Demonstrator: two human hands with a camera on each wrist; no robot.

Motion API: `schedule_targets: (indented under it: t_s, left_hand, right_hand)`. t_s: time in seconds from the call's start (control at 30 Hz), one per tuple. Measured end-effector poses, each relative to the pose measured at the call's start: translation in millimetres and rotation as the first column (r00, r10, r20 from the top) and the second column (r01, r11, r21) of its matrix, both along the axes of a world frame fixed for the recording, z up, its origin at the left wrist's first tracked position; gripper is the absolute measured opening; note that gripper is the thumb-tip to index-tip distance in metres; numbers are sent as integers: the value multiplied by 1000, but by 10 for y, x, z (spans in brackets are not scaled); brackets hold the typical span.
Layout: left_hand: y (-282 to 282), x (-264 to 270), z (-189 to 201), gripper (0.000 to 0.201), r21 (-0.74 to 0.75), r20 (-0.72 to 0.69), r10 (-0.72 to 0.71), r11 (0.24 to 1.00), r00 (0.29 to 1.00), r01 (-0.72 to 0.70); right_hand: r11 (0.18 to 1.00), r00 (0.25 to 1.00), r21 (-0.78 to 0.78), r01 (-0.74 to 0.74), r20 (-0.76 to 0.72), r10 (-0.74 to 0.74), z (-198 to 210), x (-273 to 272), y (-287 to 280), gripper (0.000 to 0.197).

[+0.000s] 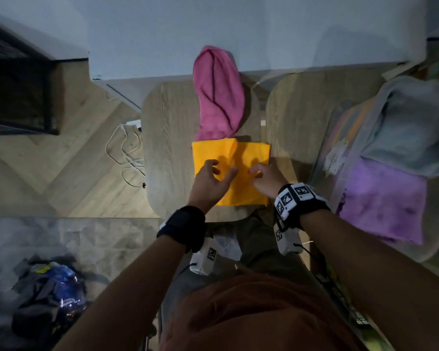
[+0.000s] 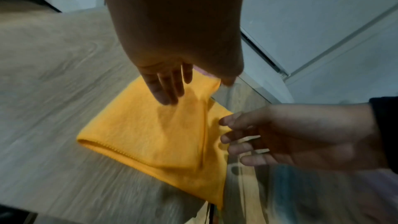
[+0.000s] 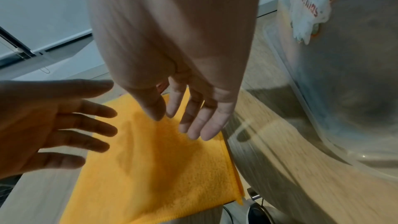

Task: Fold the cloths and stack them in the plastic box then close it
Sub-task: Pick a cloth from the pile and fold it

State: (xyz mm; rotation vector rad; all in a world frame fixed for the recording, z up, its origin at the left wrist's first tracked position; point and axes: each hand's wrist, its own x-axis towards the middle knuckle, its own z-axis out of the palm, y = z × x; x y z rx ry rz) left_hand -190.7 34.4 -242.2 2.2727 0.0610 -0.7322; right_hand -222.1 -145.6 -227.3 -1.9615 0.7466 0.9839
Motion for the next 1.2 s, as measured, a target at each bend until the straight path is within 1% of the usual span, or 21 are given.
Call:
schedule_targets:
  t_s: [0.07, 0.13, 0.17, 0.2, 0.27, 0.33, 0.4, 0.47, 0.57, 0.63, 0.7, 0.73, 0.77, 0.83, 0.87, 0.93, 0.97, 1.0, 1.07, 1.13, 1.2]
  left_hand:
    - [-16, 4, -116, 57, 43, 73, 96, 994, 993, -99]
    - [64, 74, -243, 67, 182, 105, 165, 966, 981, -182]
    - [110, 125, -296, 72, 256, 50, 168, 951, 984, -175]
    - [151, 178, -341, 71, 312, -22, 144, 941, 989, -130]
    - [196, 266, -386, 61, 366, -129, 63, 931, 990, -11]
    - [175, 336, -361, 50, 323, -131, -21, 944, 991, 63]
    - [88, 350, -272, 37, 209, -61, -65, 975, 996, 76]
    - [-11, 306, -146, 24, 94, 7, -51, 994, 999, 50]
    - [-115, 192, -2, 21, 15, 55, -25, 1000, 998, 24]
    - [-203, 122, 44, 23, -43, 85, -15, 999, 996, 19]
    - [-340, 64, 82, 26, -77, 103, -59, 995, 993, 67]
    - [-406, 31, 78, 27, -106, 72, -81, 990, 994, 88]
    - [-467, 4, 72, 28, -158, 3, -82, 984, 997, 81]
    - [-550, -34, 25, 26, -259, -133, -45, 966, 990, 9]
    - [-567, -40, -5, 24, -258, -125, -29, 966, 992, -4]
    - [-558, -24, -122, 28, -155, -10, -24, 988, 1000, 22]
    - [-541, -10, -180, 37, -83, 8, -21, 996, 1000, 21]
    - [-530, 4, -226, 47, -21, -31, -9, 1000, 999, 8]
    - [-529, 21, -328, 62, 93, -179, -14, 995, 984, 31]
    - [-564, 44, -402, 60, 173, -242, -104, 974, 965, 148]
    - [-633, 72, -394, 46, 128, -265, -136, 976, 955, 175]
  right_hand:
    - [1000, 1000, 9, 16, 13, -16, 9, -6, -12, 26]
    - [999, 999, 18, 30, 13, -30, 12, -17, -41, 25]
    - [999, 999, 23, 36, 9, -37, 16, -24, -57, 25]
    - [999, 999, 27, 42, 9, -43, 14, -33, -71, 25]
    - [998, 999, 28, 48, 18, -49, -9, -54, -95, 26]
    - [997, 998, 38, 66, 17, -67, -37, -75, -118, 28]
    - [993, 995, 69, 99, 1, -99, -39, -84, -136, 32]
    - [986, 994, 123, 108, -13, -107, -31, -56, -137, 35]
    - [968, 993, 220, 116, -48, -108, -19, 46, -50, 37]
    - [930, 967, 269, 251, -116, -227, -18, 94, 26, 39]
    - [860, 905, 281, 425, -150, -399, -66, 114, 71, 41]
    - [827, 872, 276, 489, -147, -467, -75, 113, 71, 46]
    - [801, 840, 256, 542, -139, -524, -89, 99, 61, 55]
    - [761, 781, 178, 623, -93, -618, -132, 78, 1, 75]
    - [747, 758, 138, 650, -60, -649, -151, 69, -39, 80]
    - [744, 745, 60, 666, -10, -667, -233, 45, -138, 80]
    - [754, 755, 29, 656, -7, -656, -263, 29, -180, 74]
    - [775, 775, 2, 632, -13, -632, -329, 7, -214, 67]
    - [828, 828, -2, 560, -40, -560, -366, -23, -246, 59]
    - [857, 857, 23, 515, -44, -514, -382, -29, -255, 62]
    - [857, 858, 44, 513, -14, -513, -384, -16, -239, 75]
